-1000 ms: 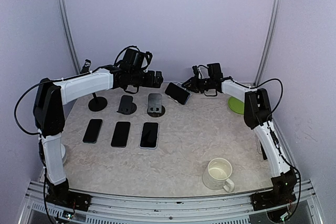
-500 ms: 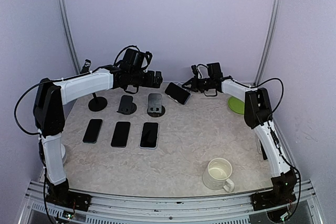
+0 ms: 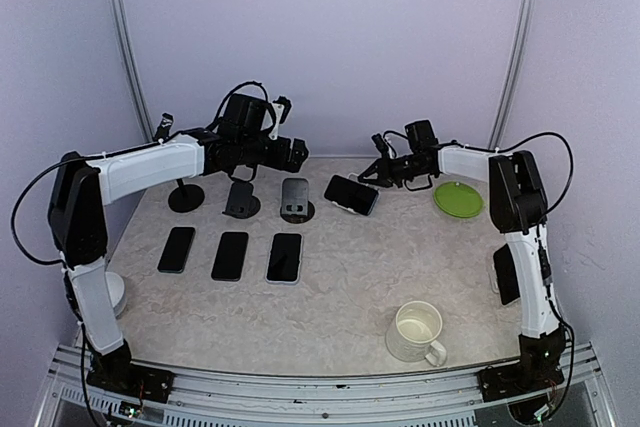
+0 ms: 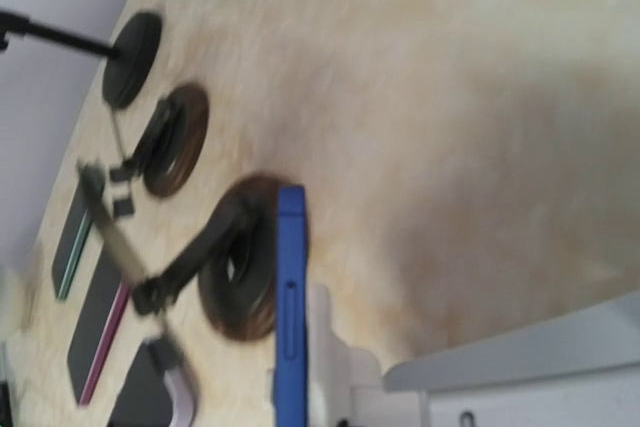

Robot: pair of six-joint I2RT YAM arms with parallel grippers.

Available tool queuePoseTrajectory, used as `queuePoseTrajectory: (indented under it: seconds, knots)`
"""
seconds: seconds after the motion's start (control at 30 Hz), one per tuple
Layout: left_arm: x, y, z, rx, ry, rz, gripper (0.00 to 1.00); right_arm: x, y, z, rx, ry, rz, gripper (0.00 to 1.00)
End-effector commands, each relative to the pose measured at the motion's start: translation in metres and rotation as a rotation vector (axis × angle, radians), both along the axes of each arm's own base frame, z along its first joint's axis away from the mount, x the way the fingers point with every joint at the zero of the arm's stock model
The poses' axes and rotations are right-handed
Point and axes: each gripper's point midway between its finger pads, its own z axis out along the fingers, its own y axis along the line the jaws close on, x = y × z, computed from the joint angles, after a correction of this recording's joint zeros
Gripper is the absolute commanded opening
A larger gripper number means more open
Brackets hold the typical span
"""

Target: Remove the phone from the phone stand

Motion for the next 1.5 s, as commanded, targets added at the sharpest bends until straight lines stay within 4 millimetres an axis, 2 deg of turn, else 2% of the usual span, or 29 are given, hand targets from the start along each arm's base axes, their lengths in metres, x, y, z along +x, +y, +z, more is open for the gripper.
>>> queuePoseTrajectory:
  seconds: [0.0,0.1,0.2,0.33,0.5,0.6,0.67,0.8,0.9,1.2,1.47]
  knots:
    - [-0.022,-0.026,0.038,0.022,-0.138,-0.195,0.99,-0.026,-0.006,0.058,0.062,-0.11,0.097,0.0]
    - [-0.028,-0.036,0.032,0.06,-0.091,-0.281,0.99,-0.047,-0.01,0.056,0.072,-0.103,0.126,0.0]
    - [-0.045,-0.049,0.03,0.133,-0.126,-0.393,0.99,-0.063,-0.015,0.061,0.075,-0.12,0.153,0.0]
    - [-0.072,-0.059,0.002,0.332,-0.143,-0.492,0.99,-0.085,-0.019,0.06,0.082,-0.122,0.209,0.0]
    - [-0.115,-0.058,-0.03,0.495,-0.207,-0.649,0.99,-0.108,-0.021,0.059,0.097,-0.109,0.273,0.0]
    - [-0.13,-0.058,-0.054,0.597,-0.201,-0.727,0.99,-0.118,-0.023,0.061,0.099,-0.095,0.301,0.0]
    - [-0.138,-0.062,-0.062,0.628,-0.203,-0.768,0.99,-0.125,-0.022,0.063,0.106,-0.089,0.322,0.0]
    - [-0.152,-0.075,-0.064,0.639,-0.253,-0.825,0.99,-0.135,-0.023,0.062,0.098,-0.043,0.345,0.0]
    - [-0.156,-0.084,-0.074,0.693,-0.279,-0.843,0.99,-0.145,-0.022,0.058,0.085,0.004,0.366,0.0]
    - [-0.152,-0.095,-0.099,0.758,-0.296,-0.877,0.99,-0.168,-0.013,0.058,0.078,0.058,0.392,0.0]
    - [-0.15,-0.105,-0.115,0.804,-0.305,-0.896,0.99,-0.178,-0.001,0.061,0.045,0.068,0.423,0.0]
